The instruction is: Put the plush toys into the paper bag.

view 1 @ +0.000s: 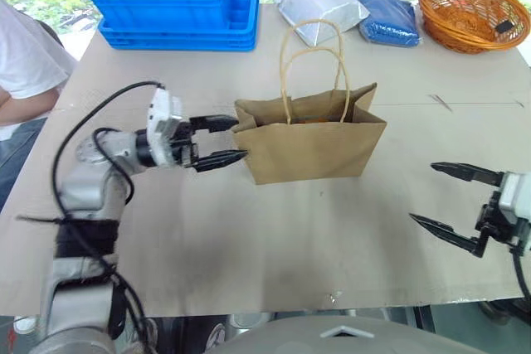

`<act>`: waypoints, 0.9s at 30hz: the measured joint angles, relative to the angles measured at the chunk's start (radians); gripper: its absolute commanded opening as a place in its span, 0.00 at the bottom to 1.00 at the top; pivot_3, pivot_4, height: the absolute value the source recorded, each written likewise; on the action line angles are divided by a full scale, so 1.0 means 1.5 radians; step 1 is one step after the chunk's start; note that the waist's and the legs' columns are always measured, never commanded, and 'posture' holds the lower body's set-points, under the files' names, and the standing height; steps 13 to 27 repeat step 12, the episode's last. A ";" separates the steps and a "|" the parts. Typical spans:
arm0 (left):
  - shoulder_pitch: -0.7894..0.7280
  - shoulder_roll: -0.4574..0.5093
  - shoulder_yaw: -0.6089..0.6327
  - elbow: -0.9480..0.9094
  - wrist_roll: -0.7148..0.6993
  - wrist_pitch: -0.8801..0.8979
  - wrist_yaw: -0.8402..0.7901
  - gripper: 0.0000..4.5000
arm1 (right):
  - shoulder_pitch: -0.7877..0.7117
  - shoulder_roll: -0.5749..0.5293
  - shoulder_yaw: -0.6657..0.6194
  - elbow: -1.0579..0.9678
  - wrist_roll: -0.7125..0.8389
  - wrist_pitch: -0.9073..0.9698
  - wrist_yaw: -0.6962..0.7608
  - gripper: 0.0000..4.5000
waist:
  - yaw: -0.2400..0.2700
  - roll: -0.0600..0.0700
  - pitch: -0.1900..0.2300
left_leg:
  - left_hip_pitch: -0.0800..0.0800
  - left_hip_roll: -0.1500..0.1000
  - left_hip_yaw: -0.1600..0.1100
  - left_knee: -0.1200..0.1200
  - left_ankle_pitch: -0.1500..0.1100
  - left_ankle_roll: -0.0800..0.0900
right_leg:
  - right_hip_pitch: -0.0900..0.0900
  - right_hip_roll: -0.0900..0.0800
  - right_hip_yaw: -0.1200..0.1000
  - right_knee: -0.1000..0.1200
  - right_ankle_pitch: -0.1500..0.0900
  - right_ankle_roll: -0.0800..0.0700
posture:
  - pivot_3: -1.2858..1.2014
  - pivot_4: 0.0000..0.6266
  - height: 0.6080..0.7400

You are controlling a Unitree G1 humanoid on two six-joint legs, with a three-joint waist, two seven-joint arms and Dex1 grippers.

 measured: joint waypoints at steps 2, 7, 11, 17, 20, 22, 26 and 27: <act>0.124 0.027 0.070 -0.093 -0.048 0.079 0.039 0.93 | 0.024 0.000 -0.039 0.042 0.012 -0.014 0.036 1.00 | 0.003 0.000 0.000 | 0.000 0.000 0.000 0.000 0.000 0.000 | 0.000 -0.002 0.000 0.000 0.000 0.000 | 0.52 0.24 1.00; 0.306 0.065 0.210 -0.189 -0.084 0.141 0.065 0.93 | 0.093 0.003 -0.145 0.116 0.021 -0.050 0.094 1.00 | 0.010 0.001 0.000 | 0.003 0.001 0.000 0.000 0.000 0.000 | 0.003 -0.002 -0.001 -0.001 -0.002 -0.003 | 0.52 0.24 1.00; 0.372 0.075 0.273 -0.217 -0.093 0.154 0.064 0.93 | 0.121 0.005 -0.183 0.138 0.020 -0.068 0.119 1.00 | 0.005 0.002 0.000 | 0.007 0.001 0.002 -0.001 0.000 0.000 | 0.006 -0.002 0.000 -0.001 -0.004 0.000 | 0.52 0.24 1.00; 0.386 0.075 0.282 -0.220 -0.096 0.155 0.063 0.93 | 0.127 0.005 -0.187 0.142 0.020 -0.071 0.124 1.00 | 0.004 0.002 0.000 | 0.007 0.001 0.002 -0.001 0.000 0.000 | 0.006 -0.001 0.001 -0.001 -0.004 0.000 | 0.52 0.24 1.00; 0.386 0.075 0.282 -0.220 -0.096 0.155 0.063 0.93 | 0.127 0.005 -0.187 0.142 0.020 -0.071 0.124 1.00 | 0.004 0.002 0.000 | 0.007 0.001 0.002 -0.001 0.000 0.000 | 0.006 -0.001 0.001 -0.001 -0.004 0.000 | 0.52 0.24 1.00; 0.386 0.075 0.282 -0.220 -0.096 0.155 0.063 0.93 | 0.127 0.005 -0.187 0.142 0.020 -0.071 0.124 1.00 | 0.004 0.002 0.000 | 0.007 0.001 0.002 -0.001 0.000 0.000 | 0.006 -0.001 0.001 -0.001 -0.004 0.000 | 0.52 0.24 1.00; 0.386 0.075 0.282 -0.220 -0.096 0.155 0.063 0.93 | 0.127 0.005 -0.187 0.142 0.020 -0.071 0.124 1.00 | 0.004 0.002 0.000 | 0.007 0.001 0.002 -0.001 0.000 0.000 | 0.006 -0.001 0.001 -0.001 -0.004 0.000 | 0.52 0.24 1.00; 0.386 0.075 0.282 -0.220 -0.096 0.155 0.063 0.93 | 0.127 0.005 -0.187 0.142 0.020 -0.071 0.124 1.00 | 0.004 0.002 0.000 | 0.007 0.001 0.002 -0.001 0.000 0.000 | 0.006 -0.001 0.001 -0.001 -0.004 0.000 | 0.52 0.24 1.00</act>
